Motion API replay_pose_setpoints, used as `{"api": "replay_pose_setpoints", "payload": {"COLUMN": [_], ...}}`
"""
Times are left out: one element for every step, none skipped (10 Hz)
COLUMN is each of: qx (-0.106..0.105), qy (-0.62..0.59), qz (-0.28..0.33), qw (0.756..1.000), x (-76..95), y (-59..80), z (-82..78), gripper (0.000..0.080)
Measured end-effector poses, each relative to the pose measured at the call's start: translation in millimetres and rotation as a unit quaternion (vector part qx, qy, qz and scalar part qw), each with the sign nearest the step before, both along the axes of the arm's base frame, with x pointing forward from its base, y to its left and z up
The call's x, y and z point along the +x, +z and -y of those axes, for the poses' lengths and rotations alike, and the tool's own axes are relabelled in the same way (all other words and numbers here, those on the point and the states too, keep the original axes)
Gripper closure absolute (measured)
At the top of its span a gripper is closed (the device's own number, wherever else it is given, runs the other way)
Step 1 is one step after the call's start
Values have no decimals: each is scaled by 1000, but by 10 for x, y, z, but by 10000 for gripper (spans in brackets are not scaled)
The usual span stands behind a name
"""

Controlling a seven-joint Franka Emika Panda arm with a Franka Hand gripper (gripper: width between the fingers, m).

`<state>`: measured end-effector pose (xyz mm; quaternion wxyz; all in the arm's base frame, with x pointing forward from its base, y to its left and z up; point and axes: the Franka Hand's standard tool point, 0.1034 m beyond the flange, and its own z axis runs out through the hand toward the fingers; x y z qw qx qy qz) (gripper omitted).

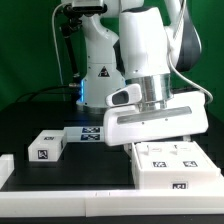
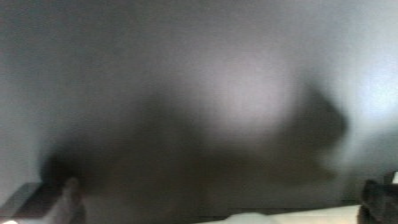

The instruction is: Assemble cabinet

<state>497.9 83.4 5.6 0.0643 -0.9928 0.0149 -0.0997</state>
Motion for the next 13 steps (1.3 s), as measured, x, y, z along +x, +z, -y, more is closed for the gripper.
{"api": "replay_pose_setpoints", "payload": {"qx": [-1, -2, -2, -2, -2, -3, -3, -3, -3, -3, -4, -7, -9], "qy": [4, 7, 8, 8, 9, 12, 12, 12, 12, 12, 15, 31, 33], "qz": [1, 2, 3, 3, 3, 4, 3, 3, 3, 3, 3, -6, -4], "qw": [1000, 1000, 1000, 1000, 1000, 1000, 1000, 1000, 1000, 1000, 1000, 999, 999], "x": [10, 15, 22, 22, 9, -4, -5, -5, -5, -5, -5, 0, 23], "y": [1, 0, 1, -1, -7, -13, -14, -14, -14, -14, -9, 99, 255], "z": [4, 15, 17, 15, 15, 17, 17, 17, 17, 17, 23, 81, 108], "gripper": [224, 224, 406, 542, 542, 701, 768, 768, 793, 797, 797, 798, 798]}}
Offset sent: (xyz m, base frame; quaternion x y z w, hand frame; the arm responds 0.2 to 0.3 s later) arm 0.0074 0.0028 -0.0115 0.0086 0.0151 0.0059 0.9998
